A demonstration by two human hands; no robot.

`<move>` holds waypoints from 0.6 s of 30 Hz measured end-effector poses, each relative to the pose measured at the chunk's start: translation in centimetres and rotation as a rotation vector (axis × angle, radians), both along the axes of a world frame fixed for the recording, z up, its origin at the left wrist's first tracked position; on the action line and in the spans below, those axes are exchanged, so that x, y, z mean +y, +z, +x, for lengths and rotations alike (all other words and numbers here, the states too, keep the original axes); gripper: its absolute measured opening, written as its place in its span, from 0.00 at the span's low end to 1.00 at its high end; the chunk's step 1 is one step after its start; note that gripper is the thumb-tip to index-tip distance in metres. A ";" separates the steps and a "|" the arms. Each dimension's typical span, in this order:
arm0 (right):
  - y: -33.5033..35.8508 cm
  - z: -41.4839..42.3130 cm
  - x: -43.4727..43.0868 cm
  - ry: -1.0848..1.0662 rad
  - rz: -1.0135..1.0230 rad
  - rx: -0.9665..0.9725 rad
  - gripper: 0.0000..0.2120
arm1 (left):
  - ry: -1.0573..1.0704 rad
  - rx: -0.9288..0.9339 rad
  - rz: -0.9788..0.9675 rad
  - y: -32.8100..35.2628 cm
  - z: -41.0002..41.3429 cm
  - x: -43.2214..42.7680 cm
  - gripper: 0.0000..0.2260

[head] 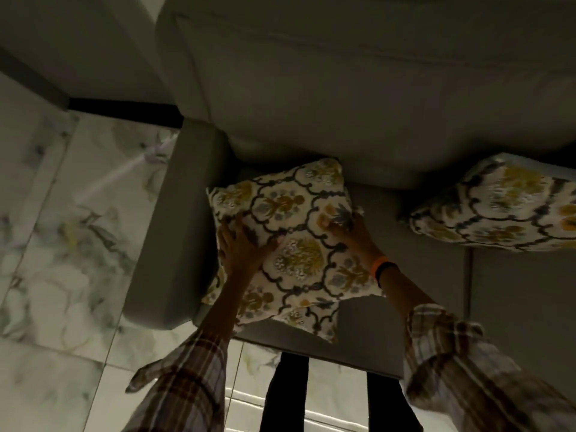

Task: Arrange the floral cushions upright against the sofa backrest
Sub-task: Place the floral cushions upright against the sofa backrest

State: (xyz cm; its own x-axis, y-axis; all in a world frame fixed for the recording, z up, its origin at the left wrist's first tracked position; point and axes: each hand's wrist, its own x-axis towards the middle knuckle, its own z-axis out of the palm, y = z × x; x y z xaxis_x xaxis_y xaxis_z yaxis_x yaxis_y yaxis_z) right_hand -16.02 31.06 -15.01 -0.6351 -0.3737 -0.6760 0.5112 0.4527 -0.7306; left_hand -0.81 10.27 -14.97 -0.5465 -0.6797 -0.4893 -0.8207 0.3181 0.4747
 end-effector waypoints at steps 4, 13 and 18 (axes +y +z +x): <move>-0.7 -0.5 -0.5 -0.033 0.038 -0.108 0.34 | 0.359 0.121 0.362 -1.5 0.7 -3.8 0.63; 4.1 1.7 7.0 -0.008 -0.059 -0.098 0.39 | 0.321 0.335 0.502 1.2 4.1 -0.2 0.55; 4.8 3.1 17.3 -0.081 -0.037 0.090 0.44 | 0.122 0.409 0.484 3.7 2.8 8.5 0.55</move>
State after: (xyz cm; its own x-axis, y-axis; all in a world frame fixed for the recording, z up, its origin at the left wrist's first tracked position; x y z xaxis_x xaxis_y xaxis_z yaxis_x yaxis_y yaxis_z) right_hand -12.96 48.39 -10.18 -0.7215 -0.3422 -0.6019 0.4769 0.3848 -0.7903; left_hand 1.98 18.79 -11.29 -0.6868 -0.5030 -0.5247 -0.5597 -0.0945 0.8233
